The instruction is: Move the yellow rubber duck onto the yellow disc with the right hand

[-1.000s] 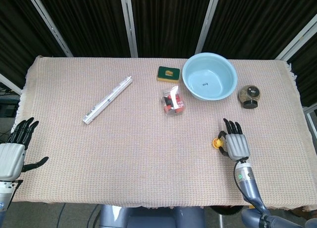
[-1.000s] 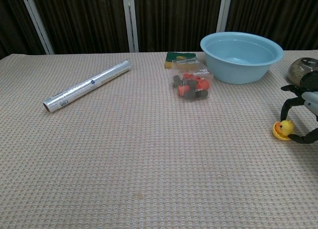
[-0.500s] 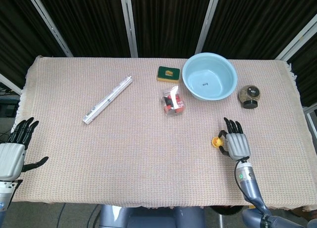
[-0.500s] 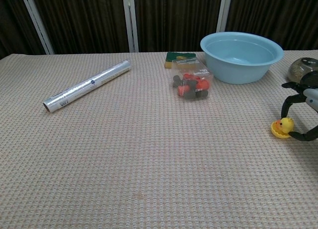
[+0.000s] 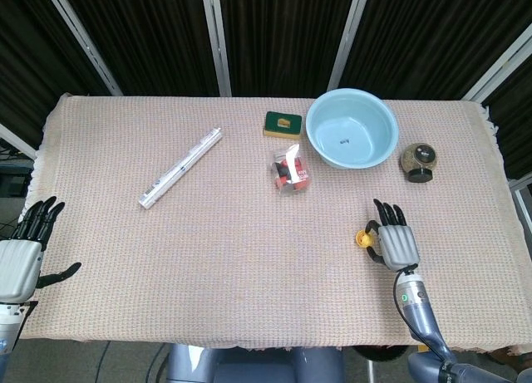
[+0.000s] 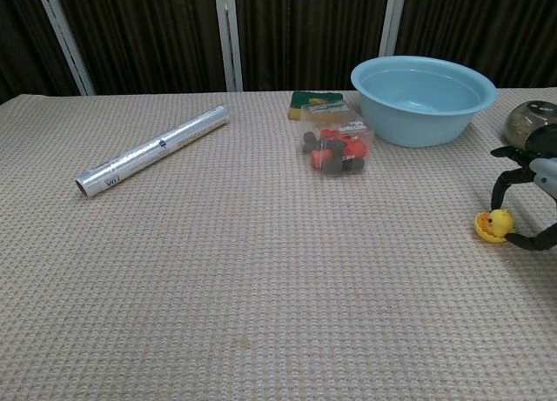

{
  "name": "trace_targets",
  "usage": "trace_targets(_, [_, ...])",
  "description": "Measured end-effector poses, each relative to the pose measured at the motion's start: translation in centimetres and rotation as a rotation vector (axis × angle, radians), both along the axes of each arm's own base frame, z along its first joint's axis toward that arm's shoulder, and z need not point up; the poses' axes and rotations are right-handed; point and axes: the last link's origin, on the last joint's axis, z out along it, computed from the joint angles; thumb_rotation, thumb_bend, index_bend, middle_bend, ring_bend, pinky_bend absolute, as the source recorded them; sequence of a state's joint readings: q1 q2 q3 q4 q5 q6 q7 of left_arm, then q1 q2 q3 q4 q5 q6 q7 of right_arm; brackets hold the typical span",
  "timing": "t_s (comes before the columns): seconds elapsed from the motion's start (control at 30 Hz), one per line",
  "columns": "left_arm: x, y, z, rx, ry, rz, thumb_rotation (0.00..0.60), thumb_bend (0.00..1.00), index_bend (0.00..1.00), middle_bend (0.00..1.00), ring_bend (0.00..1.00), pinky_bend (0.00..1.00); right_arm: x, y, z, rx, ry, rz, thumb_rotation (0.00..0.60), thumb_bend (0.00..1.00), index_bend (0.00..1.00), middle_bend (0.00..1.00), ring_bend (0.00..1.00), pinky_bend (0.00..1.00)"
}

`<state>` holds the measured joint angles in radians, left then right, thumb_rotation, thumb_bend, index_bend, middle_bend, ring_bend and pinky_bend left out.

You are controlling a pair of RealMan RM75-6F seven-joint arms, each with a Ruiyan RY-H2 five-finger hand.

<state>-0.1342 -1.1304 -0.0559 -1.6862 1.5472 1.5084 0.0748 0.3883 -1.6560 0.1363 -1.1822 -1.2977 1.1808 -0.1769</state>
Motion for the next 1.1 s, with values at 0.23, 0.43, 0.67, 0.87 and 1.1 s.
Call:
trace_targets(0.23, [0.0,0.0,0.0,0.0,-0.001,-0.001,0.6,0.0,0.0,0.0,0.0,0.22,0.0,0.1,0.0,0.01,-0.002,0.01,0.6,0.23,0.37,0.0,0.0,0.0])
trace_targets(0.43, [0.0,0.0,0.0,0.001,-0.002,0.0,0.6,0.0,0.0,0.0,0.0,0.22,0.1,0.1,-0.1,0.018,-0.007,0.015,0.6,0.14,0.32,0.0,0.0,0.0])
trace_targets(0.67, [0.0,0.0,0.0,0.001,-0.002,0.001,0.6,0.0,0.0,0.0,0.0,0.22,0.1,0.1,0.1,0.015,0.0,0.021,0.6,0.0,0.29,0.0,0.0,0.0])
trace_targets(0.87, [0.0,0.0,0.1,0.001,0.001,-0.001,0.6,0.0,0.0,0.0,0.0,0.22,0.7,0.0,2.1,-0.013,0.018,0.064,0.6,0.0,0.21,0.0,0.0,0.0])
trace_targets(1.1, [-0.3,-0.1,0.2,0.014,0.021,-0.006,0.6,0.0,0.0,0.0,0.0,0.22,1.9,0.9,7.2,-0.048,0.082,0.134,0.6,0.0,0.0,0.0,0.0,0.0])
